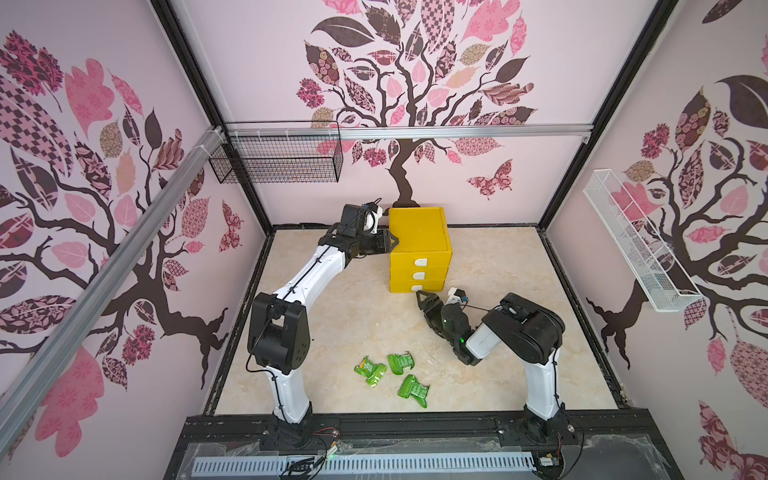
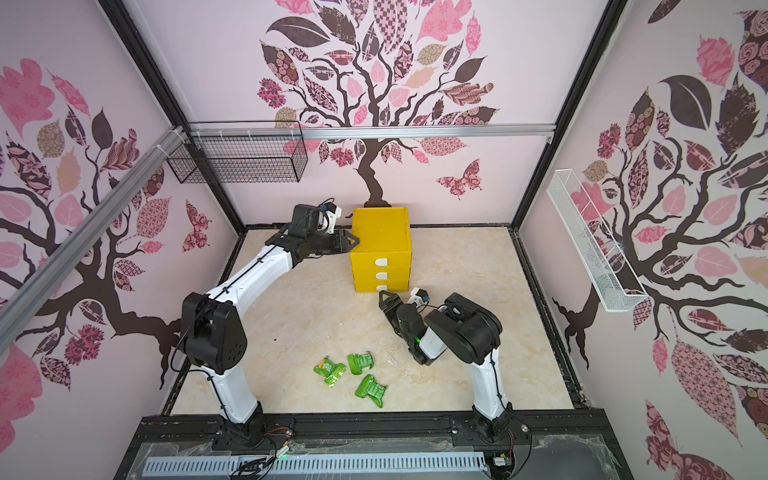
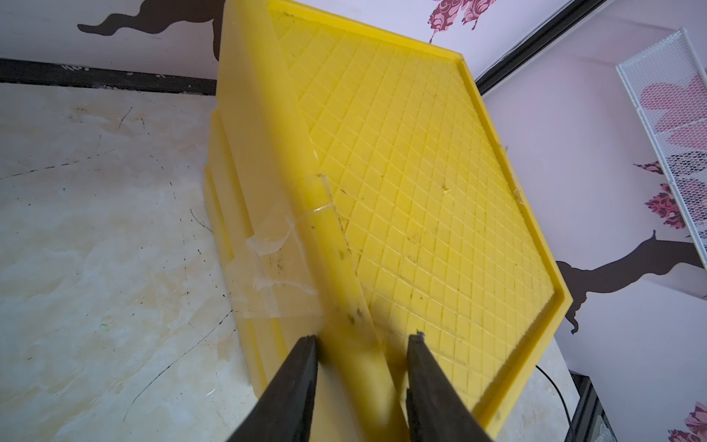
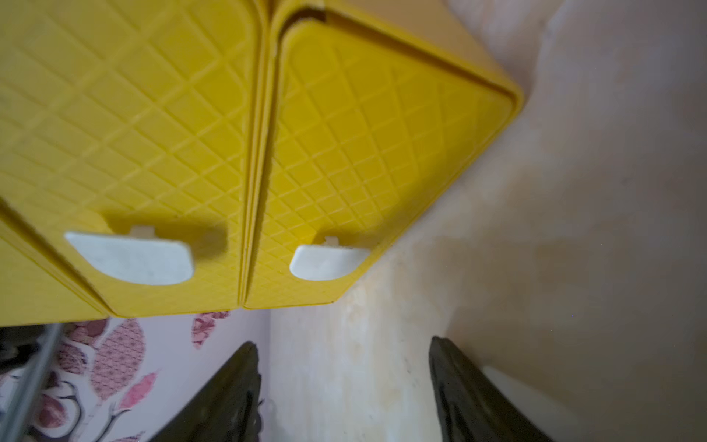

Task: Place the cookies into the drawer by color
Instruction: Open the drawer in the storage box.

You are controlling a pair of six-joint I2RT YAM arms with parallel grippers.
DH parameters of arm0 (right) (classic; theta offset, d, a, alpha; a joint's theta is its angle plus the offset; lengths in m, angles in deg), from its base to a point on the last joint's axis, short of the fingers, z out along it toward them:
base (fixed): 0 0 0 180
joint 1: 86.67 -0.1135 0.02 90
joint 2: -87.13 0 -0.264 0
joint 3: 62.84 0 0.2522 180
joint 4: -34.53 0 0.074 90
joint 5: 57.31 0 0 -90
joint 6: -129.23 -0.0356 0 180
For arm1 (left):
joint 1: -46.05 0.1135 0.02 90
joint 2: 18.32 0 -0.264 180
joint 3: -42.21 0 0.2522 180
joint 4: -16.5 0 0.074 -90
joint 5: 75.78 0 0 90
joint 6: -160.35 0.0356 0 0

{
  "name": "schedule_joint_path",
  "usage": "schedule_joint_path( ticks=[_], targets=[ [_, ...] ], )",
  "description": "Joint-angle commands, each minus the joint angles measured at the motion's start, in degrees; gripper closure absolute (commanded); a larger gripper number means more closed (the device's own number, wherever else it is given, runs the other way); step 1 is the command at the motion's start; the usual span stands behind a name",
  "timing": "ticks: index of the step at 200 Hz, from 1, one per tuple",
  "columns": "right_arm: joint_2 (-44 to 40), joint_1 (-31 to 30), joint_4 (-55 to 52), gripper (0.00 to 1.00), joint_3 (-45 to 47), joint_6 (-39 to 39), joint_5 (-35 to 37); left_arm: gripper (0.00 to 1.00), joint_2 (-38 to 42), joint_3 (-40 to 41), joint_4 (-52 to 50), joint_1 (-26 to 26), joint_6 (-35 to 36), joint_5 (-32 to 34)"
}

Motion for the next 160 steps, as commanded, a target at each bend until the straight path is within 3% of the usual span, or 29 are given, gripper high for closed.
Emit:
schedule_joint_path(
  ticks=[1, 55, 160],
  targets=[
    [5.06, 0.22, 2.13, 0.26, -2.55, -9.11, -0.99, 0.58, -2.19, 2.44, -8.73, -1.68, 0.52, -2.38],
    [9.53, 0.24, 0.56, 0.32, -7.01, -15.14, 4.16, 0.58, -2.55, 1.9, -9.13, -1.64, 0.4, -3.0],
    [12.62, 0.24, -1.76, 0.45, -10.28, -16.7, 10.76, 0.58, -2.02, 2.35, -8.64, -1.5, -0.14, -3.43]
  ],
)
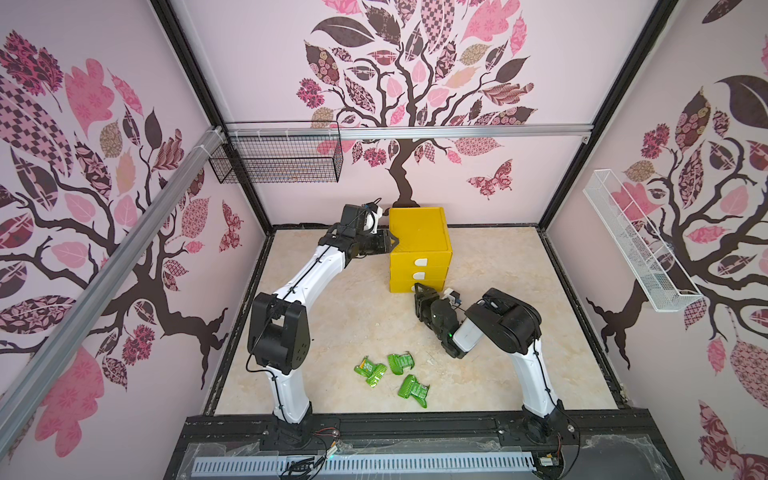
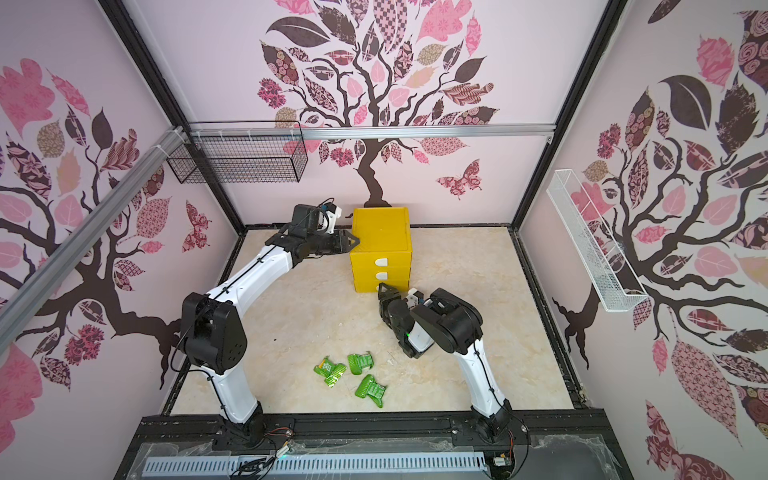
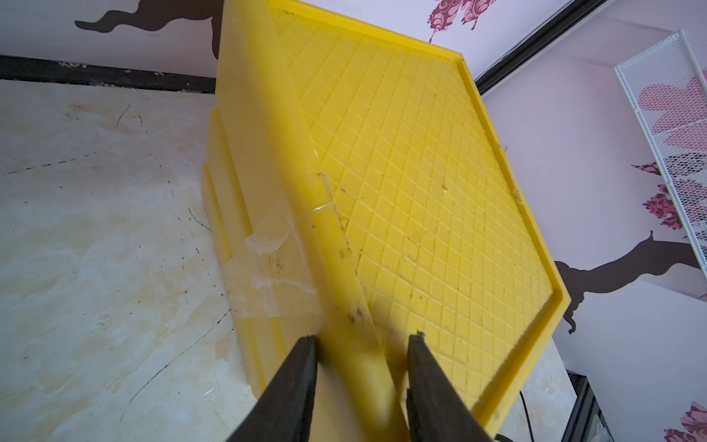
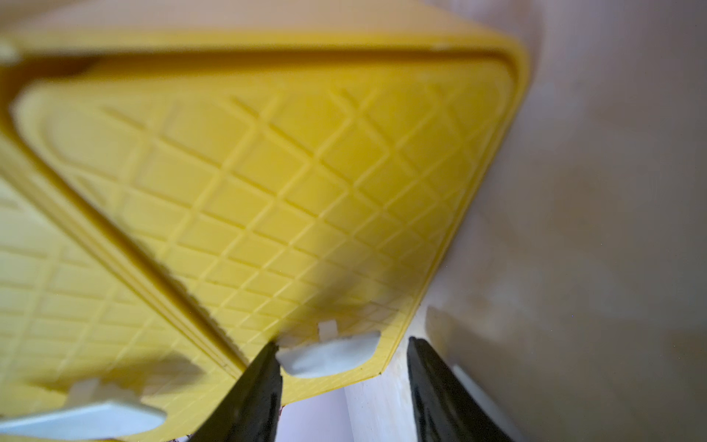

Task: Place the cookies into the drawer by color
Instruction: Open the drawer in the storage box.

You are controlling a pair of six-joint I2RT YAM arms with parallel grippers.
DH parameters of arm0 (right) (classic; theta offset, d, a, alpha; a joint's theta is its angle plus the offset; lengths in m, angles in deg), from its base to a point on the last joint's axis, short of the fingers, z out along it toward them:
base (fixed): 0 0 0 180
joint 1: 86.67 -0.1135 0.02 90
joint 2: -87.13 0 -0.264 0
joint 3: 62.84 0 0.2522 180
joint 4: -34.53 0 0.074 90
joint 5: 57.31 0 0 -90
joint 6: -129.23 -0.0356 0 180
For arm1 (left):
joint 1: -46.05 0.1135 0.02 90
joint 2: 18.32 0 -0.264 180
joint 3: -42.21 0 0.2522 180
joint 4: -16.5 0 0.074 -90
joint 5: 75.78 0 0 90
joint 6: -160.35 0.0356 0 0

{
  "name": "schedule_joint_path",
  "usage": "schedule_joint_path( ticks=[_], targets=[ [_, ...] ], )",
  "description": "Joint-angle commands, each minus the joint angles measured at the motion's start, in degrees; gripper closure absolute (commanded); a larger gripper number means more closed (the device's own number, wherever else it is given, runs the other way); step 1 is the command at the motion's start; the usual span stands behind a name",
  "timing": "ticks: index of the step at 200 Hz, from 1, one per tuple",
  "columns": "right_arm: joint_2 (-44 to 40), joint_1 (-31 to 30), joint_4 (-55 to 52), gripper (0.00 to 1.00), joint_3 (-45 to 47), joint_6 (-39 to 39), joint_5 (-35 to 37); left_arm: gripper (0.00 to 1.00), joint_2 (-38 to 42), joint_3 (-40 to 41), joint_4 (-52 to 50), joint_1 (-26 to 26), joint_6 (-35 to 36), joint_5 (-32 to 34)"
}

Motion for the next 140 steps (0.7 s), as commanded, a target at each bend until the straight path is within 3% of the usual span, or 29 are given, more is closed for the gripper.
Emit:
schedule_joint_path(
  ticks=[1, 60, 110, 140],
  targets=[
    [4.2, 0.74, -4.38, 0.45, -1.51, -1.69, 2.98, 0.58, -2.0, 2.37, -8.67, -1.47, 0.23, -3.2],
    [7.05, 0.83, -1.2, 0.5, -3.87, -0.02, 6.49, 0.58, -1.82, 2.61, -8.35, -1.54, -0.04, -3.37],
    [11.39, 1.09, 7.58, 0.64, -6.06, 2.58, 7.69, 0.58, -1.56, 2.82, -8.17, -1.55, -0.15, -3.45],
    [10.97, 1.25, 8.24, 0.65, -5.68, 3.88, 7.32, 0.58, -1.8, 2.61, -8.2, -1.54, -0.26, -3.55]
  ],
)
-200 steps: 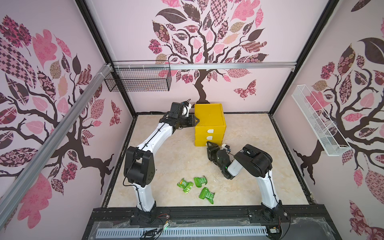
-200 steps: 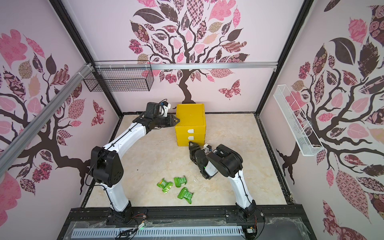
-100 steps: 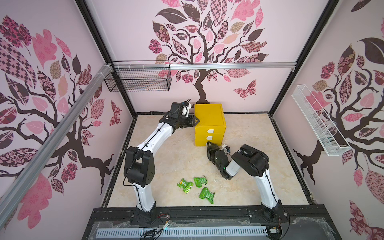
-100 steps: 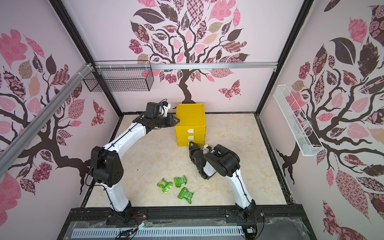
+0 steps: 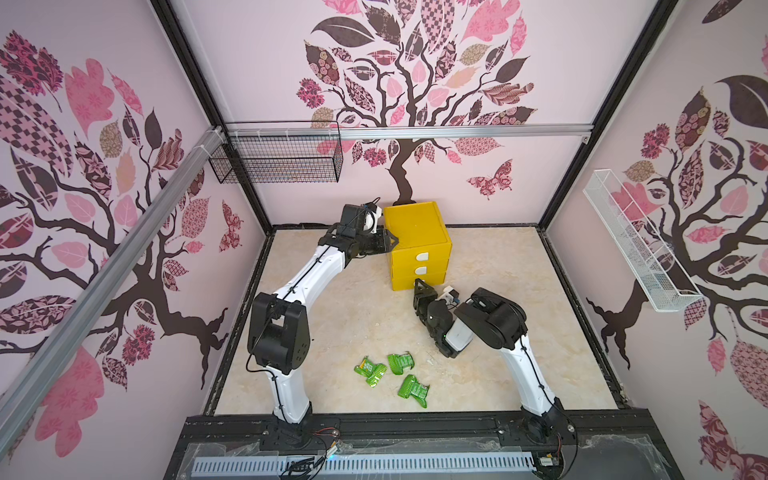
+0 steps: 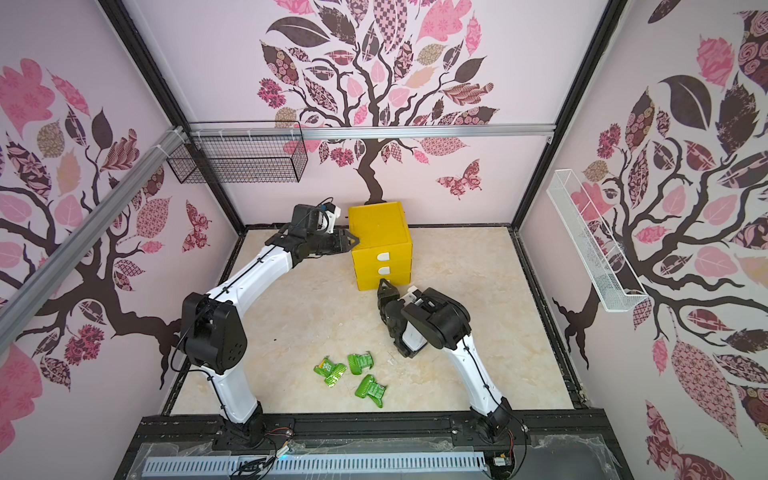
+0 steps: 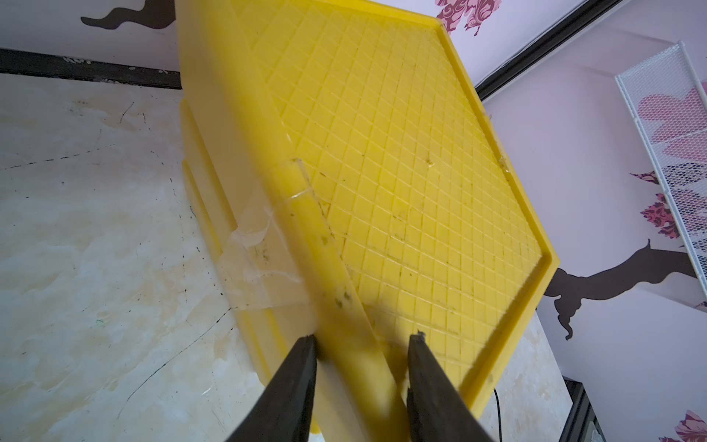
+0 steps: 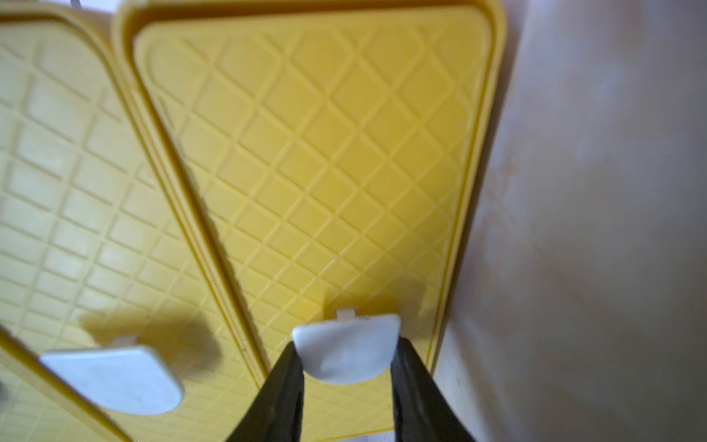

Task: Place the cookies into the drawer by color
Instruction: Open the drawer in the storage box.

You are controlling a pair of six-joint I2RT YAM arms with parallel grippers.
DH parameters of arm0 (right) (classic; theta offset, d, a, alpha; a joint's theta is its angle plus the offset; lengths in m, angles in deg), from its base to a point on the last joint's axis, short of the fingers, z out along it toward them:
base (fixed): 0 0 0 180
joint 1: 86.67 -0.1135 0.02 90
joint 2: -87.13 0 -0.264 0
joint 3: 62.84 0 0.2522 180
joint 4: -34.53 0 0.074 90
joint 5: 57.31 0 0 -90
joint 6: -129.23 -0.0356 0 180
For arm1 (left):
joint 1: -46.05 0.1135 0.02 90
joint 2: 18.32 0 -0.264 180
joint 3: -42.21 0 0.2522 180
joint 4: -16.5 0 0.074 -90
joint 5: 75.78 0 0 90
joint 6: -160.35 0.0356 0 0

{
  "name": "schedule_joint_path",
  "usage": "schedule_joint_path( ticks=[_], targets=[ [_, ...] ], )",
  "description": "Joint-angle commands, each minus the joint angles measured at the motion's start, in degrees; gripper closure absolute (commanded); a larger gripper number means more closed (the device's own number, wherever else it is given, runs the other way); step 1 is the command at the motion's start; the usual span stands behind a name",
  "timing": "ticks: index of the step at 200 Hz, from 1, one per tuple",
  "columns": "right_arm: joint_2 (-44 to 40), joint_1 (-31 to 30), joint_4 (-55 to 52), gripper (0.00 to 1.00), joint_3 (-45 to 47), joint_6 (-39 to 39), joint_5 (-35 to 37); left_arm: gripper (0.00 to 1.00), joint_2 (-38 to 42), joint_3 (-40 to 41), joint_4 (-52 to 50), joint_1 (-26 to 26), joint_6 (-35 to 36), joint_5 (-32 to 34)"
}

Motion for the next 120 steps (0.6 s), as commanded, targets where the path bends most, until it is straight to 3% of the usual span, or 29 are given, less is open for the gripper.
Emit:
schedule_joint_path(
  ticks=[1, 120],
  targets=[
    [3.97, 1.72, -1.38, 0.66, -0.59, 0.78, 0.28, 0.58, -1.8, 2.54, -8.47, -1.58, 1.05, -3.83],
    [-4.02, -1.01, -0.15, 0.68, 13.59, -1.24, 1.22, 0.58, -2.25, 2.29, -8.54, -1.58, 0.98, -3.74]
  ],
)
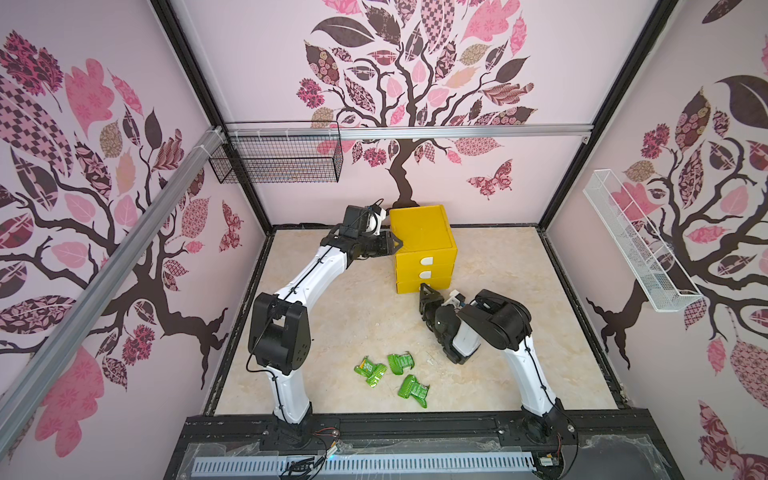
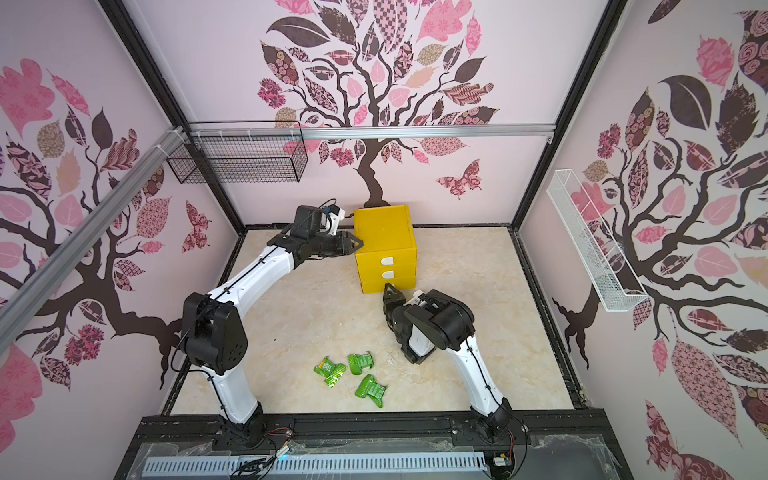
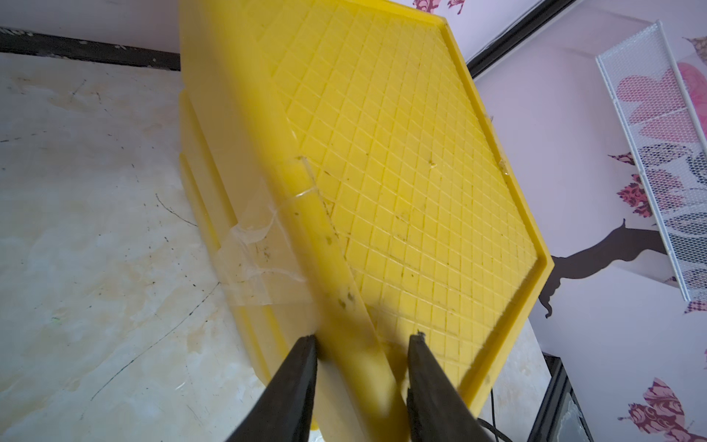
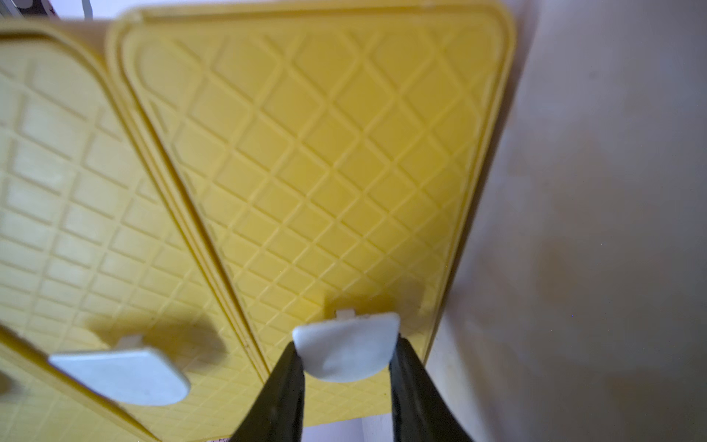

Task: Place the cookies into the drawer by color
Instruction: Open the drawer in the storage box.

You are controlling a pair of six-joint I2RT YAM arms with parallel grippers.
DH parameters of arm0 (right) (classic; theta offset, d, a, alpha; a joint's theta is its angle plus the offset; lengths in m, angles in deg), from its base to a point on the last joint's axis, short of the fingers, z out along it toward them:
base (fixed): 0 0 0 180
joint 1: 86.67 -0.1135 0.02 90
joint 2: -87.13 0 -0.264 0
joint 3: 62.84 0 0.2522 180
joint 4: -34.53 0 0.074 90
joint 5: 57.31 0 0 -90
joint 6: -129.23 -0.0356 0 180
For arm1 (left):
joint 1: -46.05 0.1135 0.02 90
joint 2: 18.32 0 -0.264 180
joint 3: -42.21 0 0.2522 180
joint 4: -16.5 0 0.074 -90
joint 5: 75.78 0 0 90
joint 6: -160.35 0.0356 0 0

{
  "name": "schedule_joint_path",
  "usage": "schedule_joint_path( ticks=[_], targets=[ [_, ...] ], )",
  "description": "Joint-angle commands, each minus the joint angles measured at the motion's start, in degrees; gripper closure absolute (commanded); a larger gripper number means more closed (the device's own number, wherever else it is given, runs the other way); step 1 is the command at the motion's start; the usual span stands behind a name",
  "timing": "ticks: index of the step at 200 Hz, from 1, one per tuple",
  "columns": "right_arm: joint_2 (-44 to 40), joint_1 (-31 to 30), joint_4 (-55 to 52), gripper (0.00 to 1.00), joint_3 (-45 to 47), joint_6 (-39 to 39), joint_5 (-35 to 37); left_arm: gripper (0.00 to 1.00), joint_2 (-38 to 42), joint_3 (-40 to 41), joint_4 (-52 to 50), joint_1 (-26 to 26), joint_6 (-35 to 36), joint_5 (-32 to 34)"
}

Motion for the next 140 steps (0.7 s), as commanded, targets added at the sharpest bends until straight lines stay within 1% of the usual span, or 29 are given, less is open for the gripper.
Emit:
schedule_joint_path(
  ticks=[1, 57, 92, 140],
  targets=[
    [-0.88, -1.18, -4.37, 0.68, 4.75, -1.35, 2.81, 0.58, -2.25, 2.29, -7.44, -0.47, 1.05, -0.66],
    [-3.64, -5.85, -4.36, 0.68, 10.78, -5.28, 6.84, 0.58, -2.16, 2.33, -7.36, -0.56, 0.79, -0.57],
    [-5.36, -7.99, -4.37, 0.69, 13.0, -6.22, 7.47, 0.58, -2.06, 2.47, -7.26, -0.56, 0.7, -0.64],
    [-7.2, -12.95, -4.37, 0.69, 16.85, -9.59, 10.52, 0.58, -1.98, 2.55, -7.24, -0.56, 0.66, -0.66]
  ],
)
